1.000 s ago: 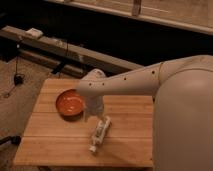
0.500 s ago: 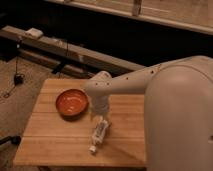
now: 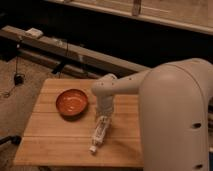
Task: Place the bottle in the ceramic bowl
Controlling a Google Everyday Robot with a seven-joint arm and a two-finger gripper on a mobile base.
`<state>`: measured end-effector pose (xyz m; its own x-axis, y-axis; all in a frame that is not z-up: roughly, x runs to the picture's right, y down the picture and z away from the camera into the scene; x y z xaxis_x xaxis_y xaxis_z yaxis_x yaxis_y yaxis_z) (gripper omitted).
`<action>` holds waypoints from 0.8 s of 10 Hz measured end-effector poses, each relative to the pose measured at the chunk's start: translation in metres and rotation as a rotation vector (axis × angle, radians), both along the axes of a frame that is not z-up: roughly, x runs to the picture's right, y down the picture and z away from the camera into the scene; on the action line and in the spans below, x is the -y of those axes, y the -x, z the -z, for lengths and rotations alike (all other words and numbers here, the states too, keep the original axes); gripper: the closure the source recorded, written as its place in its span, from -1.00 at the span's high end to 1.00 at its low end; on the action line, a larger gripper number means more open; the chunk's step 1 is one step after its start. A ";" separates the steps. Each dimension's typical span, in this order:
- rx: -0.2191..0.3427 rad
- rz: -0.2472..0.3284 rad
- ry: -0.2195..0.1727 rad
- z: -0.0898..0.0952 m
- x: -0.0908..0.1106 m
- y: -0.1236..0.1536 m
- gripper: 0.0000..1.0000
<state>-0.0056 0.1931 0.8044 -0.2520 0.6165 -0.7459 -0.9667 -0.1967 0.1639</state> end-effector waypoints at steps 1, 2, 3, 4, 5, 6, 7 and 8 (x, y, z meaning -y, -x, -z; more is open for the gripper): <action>0.003 -0.003 0.013 -0.003 -0.003 -0.001 0.30; 0.007 -0.005 0.028 -0.007 -0.006 -0.002 0.30; 0.008 -0.006 0.040 -0.009 -0.008 -0.002 0.30; 0.011 -0.006 0.053 -0.012 -0.011 -0.002 0.30; 0.017 -0.004 0.067 -0.016 -0.014 -0.001 0.30; 0.028 0.002 0.087 -0.018 -0.017 0.000 0.22; 0.037 0.005 0.096 -0.019 -0.018 0.002 0.04; 0.046 0.004 0.097 -0.018 -0.016 0.004 -0.15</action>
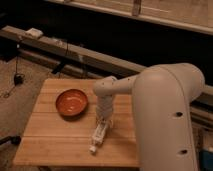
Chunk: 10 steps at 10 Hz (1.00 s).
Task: Place the bottle in the ceramic bowl
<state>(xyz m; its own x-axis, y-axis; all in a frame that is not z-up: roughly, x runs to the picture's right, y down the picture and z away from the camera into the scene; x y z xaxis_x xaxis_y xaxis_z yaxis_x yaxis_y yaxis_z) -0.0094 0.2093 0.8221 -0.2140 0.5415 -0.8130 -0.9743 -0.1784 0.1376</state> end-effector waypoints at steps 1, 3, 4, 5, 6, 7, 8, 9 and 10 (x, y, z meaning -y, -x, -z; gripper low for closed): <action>0.007 -0.001 -0.003 0.004 0.004 0.002 -0.34; 0.016 -0.006 -0.010 0.020 0.016 0.004 -0.73; 0.017 -0.016 -0.018 0.030 0.028 0.004 -0.95; 0.019 -0.021 -0.025 0.035 0.039 0.002 -1.00; 0.024 -0.022 -0.033 0.038 0.052 0.000 -1.00; 0.037 -0.019 -0.043 0.039 0.071 0.002 -1.00; 0.058 -0.006 -0.051 0.036 0.088 0.011 -1.00; 0.077 0.006 -0.056 0.032 0.097 0.022 -1.00; 0.103 0.027 -0.066 0.025 0.112 0.039 -1.00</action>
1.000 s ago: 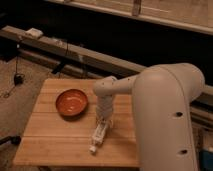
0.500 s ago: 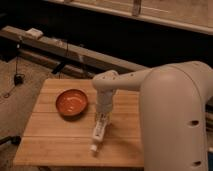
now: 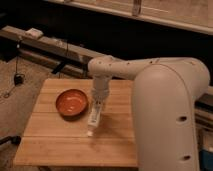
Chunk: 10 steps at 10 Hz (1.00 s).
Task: Place the bottle in the ceramic bowl
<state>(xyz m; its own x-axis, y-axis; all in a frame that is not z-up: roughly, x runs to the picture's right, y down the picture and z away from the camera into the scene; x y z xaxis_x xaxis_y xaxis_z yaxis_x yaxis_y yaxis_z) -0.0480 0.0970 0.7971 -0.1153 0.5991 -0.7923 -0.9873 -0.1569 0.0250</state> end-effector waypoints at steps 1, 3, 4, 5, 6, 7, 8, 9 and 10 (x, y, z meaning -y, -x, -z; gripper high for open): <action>0.017 0.019 -0.008 -0.006 0.011 0.012 -1.00; 0.058 0.063 -0.030 -0.023 0.037 0.042 -1.00; 0.083 0.088 -0.047 -0.035 0.056 0.057 -1.00; 0.098 0.106 -0.056 -0.043 0.067 0.064 -1.00; 0.115 0.120 -0.066 -0.053 0.079 0.070 -1.00; 0.133 0.135 -0.077 -0.060 0.087 0.079 -1.00; 0.160 0.154 -0.088 -0.068 0.093 0.093 -0.91; 0.187 0.169 -0.093 -0.073 0.094 0.106 -0.73; 0.214 0.184 -0.097 -0.077 0.092 0.114 -0.49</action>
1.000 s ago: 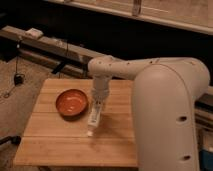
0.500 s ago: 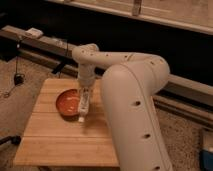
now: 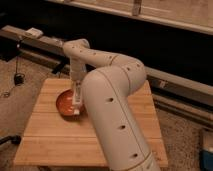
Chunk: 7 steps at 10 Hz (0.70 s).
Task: Place the bottle in the ceramic bowl
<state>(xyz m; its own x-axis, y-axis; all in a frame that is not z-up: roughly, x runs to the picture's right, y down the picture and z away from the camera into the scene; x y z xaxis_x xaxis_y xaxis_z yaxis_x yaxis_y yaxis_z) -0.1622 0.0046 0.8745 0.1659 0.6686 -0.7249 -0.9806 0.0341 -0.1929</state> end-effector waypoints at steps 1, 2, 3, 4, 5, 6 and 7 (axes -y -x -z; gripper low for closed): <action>0.015 0.009 -0.001 0.000 -0.002 0.005 -0.34; 0.041 0.014 -0.009 -0.002 -0.006 0.014 -0.08; 0.060 0.018 -0.016 -0.001 -0.009 0.021 0.08; 0.085 0.018 -0.029 0.001 -0.010 0.027 0.30; 0.099 0.022 -0.038 0.003 -0.011 0.027 0.45; 0.101 0.021 -0.040 0.003 -0.011 0.025 0.51; 0.100 0.021 -0.040 0.003 -0.011 0.025 0.51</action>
